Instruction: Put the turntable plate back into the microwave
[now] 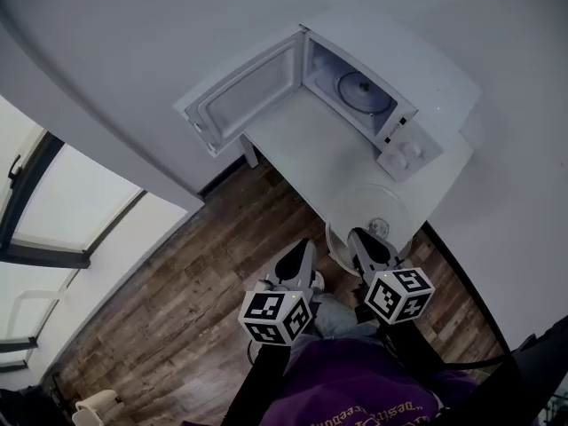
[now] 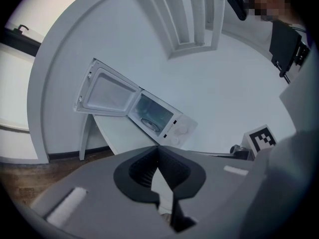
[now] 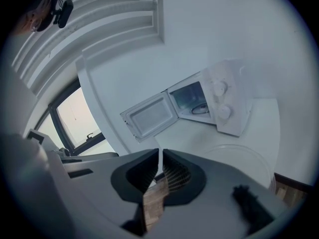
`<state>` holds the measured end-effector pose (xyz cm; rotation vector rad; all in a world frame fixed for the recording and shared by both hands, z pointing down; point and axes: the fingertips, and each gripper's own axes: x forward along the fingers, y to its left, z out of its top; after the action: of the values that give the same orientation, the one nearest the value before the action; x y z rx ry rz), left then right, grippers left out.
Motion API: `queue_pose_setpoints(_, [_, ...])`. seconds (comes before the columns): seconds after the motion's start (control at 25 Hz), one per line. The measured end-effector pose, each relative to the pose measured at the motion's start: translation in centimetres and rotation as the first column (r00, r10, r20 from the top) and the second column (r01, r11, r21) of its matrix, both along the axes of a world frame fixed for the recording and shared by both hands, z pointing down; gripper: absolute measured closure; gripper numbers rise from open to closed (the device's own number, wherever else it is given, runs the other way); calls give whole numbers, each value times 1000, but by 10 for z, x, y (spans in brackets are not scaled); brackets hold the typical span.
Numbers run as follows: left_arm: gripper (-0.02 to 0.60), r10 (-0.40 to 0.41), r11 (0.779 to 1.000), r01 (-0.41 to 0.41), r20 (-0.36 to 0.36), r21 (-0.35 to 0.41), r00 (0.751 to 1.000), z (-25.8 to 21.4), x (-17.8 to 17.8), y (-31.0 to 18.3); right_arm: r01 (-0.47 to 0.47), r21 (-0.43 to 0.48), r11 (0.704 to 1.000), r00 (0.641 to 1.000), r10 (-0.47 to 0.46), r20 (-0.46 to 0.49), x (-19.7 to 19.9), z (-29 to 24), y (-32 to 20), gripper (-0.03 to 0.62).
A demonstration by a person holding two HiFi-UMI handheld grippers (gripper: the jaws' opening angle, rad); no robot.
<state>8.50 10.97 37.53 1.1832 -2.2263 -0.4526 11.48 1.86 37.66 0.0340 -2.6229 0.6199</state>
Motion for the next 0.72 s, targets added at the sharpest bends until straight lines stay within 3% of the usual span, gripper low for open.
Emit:
queue_pose_setpoints(0.16, [577,26,999,-26,-4,-23,1000,0,-18,-23,51,15,999,999,-51,12,-10,-6,-12,582])
queue_pose_setpoints(0.28, [577,80,996,-79,12,-50,997,2,-22,-46,34,-4,999,999,-34,17,-9,-4,-28,582])
queue_pose_setpoints(0.52, [575,235,970,-233,30,-65,972,4,-14,-96,-102,-23,994,995,102,15,6,2,-66,582])
queue_pose_setpoints(0.72, [569,371,927,-370,5,-53,929,7,-9,-126,-264,-22,964,964,264,14,23,3,-93,582])
